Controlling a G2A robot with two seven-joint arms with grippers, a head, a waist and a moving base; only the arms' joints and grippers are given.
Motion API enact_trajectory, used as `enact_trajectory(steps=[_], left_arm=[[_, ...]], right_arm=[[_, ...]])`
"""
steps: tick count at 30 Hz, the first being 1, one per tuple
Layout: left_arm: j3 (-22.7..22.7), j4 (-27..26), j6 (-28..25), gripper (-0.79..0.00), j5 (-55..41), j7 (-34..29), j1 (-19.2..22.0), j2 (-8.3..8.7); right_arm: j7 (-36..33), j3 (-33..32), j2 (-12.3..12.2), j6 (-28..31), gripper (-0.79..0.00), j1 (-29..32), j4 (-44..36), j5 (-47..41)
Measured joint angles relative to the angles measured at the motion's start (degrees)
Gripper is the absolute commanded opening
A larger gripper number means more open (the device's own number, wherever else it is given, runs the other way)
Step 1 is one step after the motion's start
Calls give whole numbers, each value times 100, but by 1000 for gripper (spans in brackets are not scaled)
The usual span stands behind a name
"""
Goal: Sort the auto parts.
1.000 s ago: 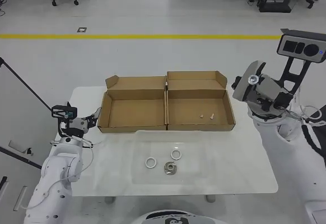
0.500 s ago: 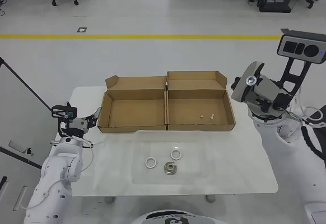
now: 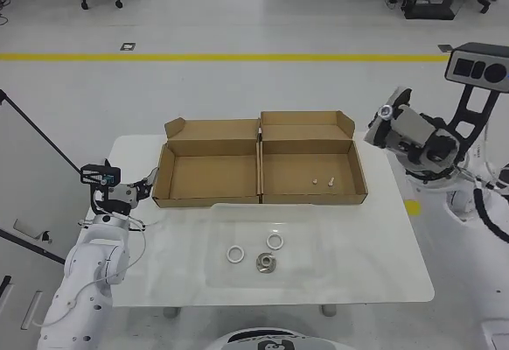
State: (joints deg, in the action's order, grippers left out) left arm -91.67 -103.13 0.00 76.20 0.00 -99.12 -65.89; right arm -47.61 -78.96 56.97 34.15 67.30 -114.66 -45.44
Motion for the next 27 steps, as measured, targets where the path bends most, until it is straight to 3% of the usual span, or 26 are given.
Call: enact_trajectory(steps=[7,12,15,19,27], left_arm=[[0,0,0,0,0,0,0,0],[0,0,0,0,0,0,0,0],[0,0,0,0,0,0,0,0],[0,0,0,0,0,0,0,0],[0,0,0,0,0,0,0,0]], right_arm=[[-868,-1509,-229,-1202,-785,331,155,1011],[-1761,-1950,-402,-2210,-785,-130,161,2246],[-2251,-1647,-479,-2648,-785,-705,291,3270],[-2759,-721,-517,-2639,-785,-1712,691,5028],[-2802,1525,-267,-2423,-785,-3303,2030,7215]])
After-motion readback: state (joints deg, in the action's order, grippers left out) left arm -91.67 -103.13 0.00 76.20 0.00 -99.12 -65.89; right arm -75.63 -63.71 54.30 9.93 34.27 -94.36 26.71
